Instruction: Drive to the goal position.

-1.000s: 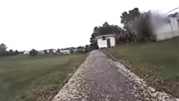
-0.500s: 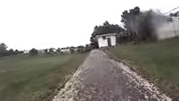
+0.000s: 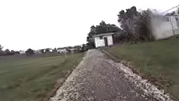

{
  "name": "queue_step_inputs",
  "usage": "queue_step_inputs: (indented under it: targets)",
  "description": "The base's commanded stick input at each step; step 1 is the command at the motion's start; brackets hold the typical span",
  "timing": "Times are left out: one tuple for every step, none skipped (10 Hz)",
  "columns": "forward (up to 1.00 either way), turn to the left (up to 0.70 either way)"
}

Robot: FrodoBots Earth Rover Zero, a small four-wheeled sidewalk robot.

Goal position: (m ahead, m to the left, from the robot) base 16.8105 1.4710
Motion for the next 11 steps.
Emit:
queue_step_inputs:
  targets:
    - [0.7,0.0]
    - [0.7,0.0]
    - [0.7,0.0]
    - [0.7,0.0]
    - [0.7,0.0]
    - [0.7,0.0]
    - [0.7,0.0]
    - [0.7,0.0]
    - [0.7,0.0]
    - [0.7,0.0]
    - [0.7,0.0]
